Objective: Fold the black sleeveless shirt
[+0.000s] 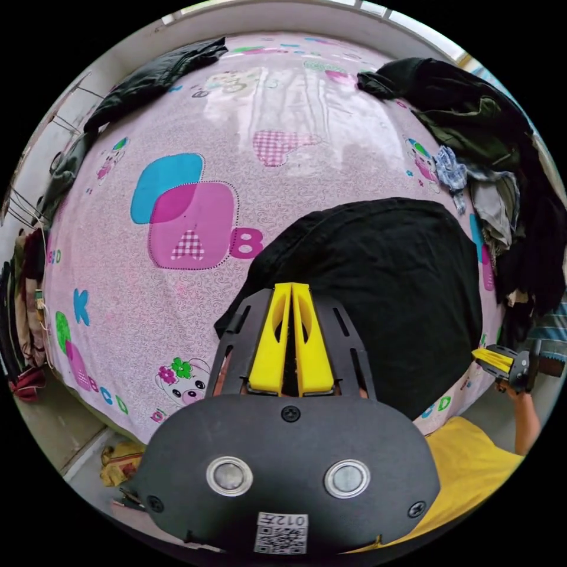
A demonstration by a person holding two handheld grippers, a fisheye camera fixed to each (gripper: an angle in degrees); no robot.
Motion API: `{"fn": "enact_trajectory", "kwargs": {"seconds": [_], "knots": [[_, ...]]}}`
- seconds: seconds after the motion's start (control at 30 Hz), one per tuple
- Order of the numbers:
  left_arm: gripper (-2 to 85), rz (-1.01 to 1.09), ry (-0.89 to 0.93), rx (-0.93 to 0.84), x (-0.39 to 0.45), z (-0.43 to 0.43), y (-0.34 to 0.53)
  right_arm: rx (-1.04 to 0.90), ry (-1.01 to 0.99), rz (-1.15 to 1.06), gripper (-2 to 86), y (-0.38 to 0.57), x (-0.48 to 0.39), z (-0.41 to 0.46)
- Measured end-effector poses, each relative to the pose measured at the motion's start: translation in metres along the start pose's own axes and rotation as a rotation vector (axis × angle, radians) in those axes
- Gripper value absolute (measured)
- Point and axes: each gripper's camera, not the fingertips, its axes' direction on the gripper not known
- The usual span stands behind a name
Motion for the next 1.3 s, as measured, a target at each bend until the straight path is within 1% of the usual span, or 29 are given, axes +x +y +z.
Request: {"fn": "enact_trajectory", "kwargs": {"seconds": [0.1, 0.13, 0.2, 0.27, 0.3, 0.33, 0.43, 0.53, 0.6, 0.67, 0.77, 0.8, 0.87, 0.93, 1.0, 1.03, 1.17, 1.27, 1.3], "knots": [[0.3, -0.059, 0.065, 0.030, -0.015, 0.001, 0.012, -0.011, 0.000, -0.018, 0.8, 0.001, -0.006, -0.001], [0.4, -0.097, 0.068, 0.063, -0.020, -0.003, 0.021, -0.027, -0.003, -0.040, 0.7, 0.001, -0.008, -0.001], [0.4, -0.109, 0.092, 0.115, -0.025, -0.013, 0.038, -0.059, -0.014, -0.027, 0.6, 0.001, -0.006, -0.006], [0.4, -0.093, 0.128, 0.157, -0.025, -0.026, 0.073, -0.019, -0.021, 0.020, 0.5, 0.003, -0.002, -0.022], [0.4, -0.081, 0.128, 0.160, -0.024, -0.028, 0.083, 0.044, -0.017, 0.038, 0.4, 0.006, 0.000, -0.036], [0.4, -0.051, 0.117, 0.157, -0.020, -0.029, 0.104, 0.094, 0.000, 0.052, 0.3, 0.006, 0.002, -0.047], [0.4, -0.003, 0.081, 0.112, -0.007, -0.022, 0.155, 0.142, 0.005, 0.050, 0.1, -0.006, -0.002, -0.058], [0.4, -0.018, 0.100, 0.032, -0.003, -0.001, 0.195, 0.115, -0.007, 0.004, 0.0, -0.018, -0.019, -0.049], [0.4, -0.041, 0.107, -0.008, -0.005, 0.014, 0.214, 0.075, 0.034, -0.013, 0.0, -0.021, -0.028, -0.037], [0.4, -0.095, 0.080, -0.058, -0.016, 0.035, 0.234, 0.023, 0.107, -0.031, -0.1, -0.021, -0.034, -0.022], [0.4, -0.172, 0.187, -0.013, -0.037, 0.045, 0.252, 0.022, 0.102, -0.034, -0.1, -0.018, -0.038, -0.017], [0.4, -0.185, 0.184, -0.015, -0.041, 0.046, 0.255, 0.016, 0.094, -0.013, -0.1, -0.018, -0.039, -0.020], [0.6, -0.228, 0.149, 0.030, -0.053, 0.039, 0.273, 0.065, 0.129, -0.010, -0.1, -0.014, -0.047, -0.031], [0.7, -0.300, 0.153, 0.029, -0.064, 0.038, 0.291, 0.172, 0.162, -0.117, -0.1, -0.006, -0.077, -0.052], [0.8, -0.367, 0.182, 0.020, -0.071, 0.042, 0.312, 0.219, 0.170, -0.203, -0.1, -0.001, -0.104, -0.060], [1.0, -0.415, 0.219, 0.014, -0.075, 0.048, 0.325, 0.238, 0.171, -0.259, -0.1, 0.001, -0.123, -0.063], [2.9, -0.603, 0.363, 0.048, -0.087, 0.076, 0.370, 0.253, 0.130, -0.363, -0.1, 0.004, -0.167, -0.061], [5.1, -0.710, 0.508, 0.097, -0.090, 0.096, 0.392, 0.266, 0.073, -0.424, -0.1, 0.010, -0.192, -0.062], [5.5, -0.721, 0.516, 0.103, -0.090, 0.099, 0.396, 0.265, 0.064, -0.451, -0.1, 0.012, -0.200, -0.062]]}}
